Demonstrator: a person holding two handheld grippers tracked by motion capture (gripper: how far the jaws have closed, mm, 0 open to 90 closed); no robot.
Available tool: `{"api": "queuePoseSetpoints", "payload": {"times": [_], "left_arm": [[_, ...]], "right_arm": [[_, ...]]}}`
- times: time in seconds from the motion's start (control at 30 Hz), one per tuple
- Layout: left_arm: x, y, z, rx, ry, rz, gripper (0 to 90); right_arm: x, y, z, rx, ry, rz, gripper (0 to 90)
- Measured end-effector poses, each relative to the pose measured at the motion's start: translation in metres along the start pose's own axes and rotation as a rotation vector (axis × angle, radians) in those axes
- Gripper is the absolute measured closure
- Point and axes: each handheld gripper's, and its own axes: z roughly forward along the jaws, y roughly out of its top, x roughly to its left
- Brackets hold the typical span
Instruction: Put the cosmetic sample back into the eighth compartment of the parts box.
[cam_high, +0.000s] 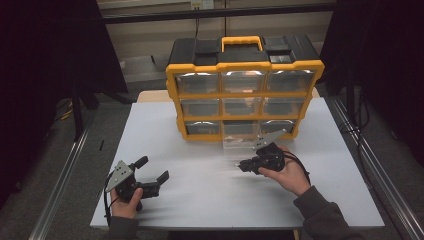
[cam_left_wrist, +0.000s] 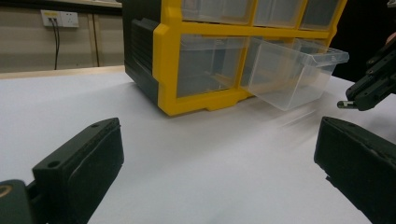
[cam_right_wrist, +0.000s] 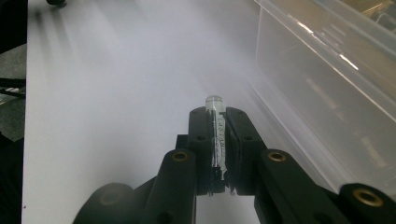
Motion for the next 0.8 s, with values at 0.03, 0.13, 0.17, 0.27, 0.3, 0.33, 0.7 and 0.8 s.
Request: {"api": "queuePoseSetpoints", "payload": {"times": [0.03, 0.13, 0.17, 0.27, 0.3, 0.33, 0.7, 0.8], "left_arm": [[0.000, 0.000, 0.000, -0.001, 0.000, -0.001, 1.6], [0.001, 0.000, 0.000, 0.003, -0.008, 0.006, 1.6], [0.000, 0.000, 0.000, 0.003, -0.002, 0.005, 1.6], [0.000, 0.000, 0.000, 0.002, -0.001, 0.001, 1.6], [-0.001, 0.000, 0.000, 0.000, 0.000, -0.002, 1.6], [0.000, 0.000, 0.000, 0.002, -0.002, 0.001, 1.6], [0.000, 0.000, 0.000, -0.002, -0.001, -0.004, 1.6], [0.000, 0.000, 0.000, -0.001, -0.002, -0.002, 1.6]], "right_arm": [[0.000, 0.000, -0.001, 0.001, -0.001, -0.001, 81.5], [0.000, 0.001, -0.002, 0.003, 0.001, -0.003, 81.5], [0.000, 0.002, -0.003, 0.005, 0.000, -0.005, 81.5], [0.001, 0.005, -0.005, 0.004, 0.003, -0.007, 81.5], [0.001, 0.007, -0.007, 0.005, 0.005, -0.014, 81.5], [0.001, 0.007, -0.007, 0.005, 0.005, -0.014, 81.5], [0.001, 0.017, -0.018, 0.016, 0.016, -0.023, 81.5], [0.001, 0.018, -0.019, 0.023, 0.018, -0.025, 81.5]]}}
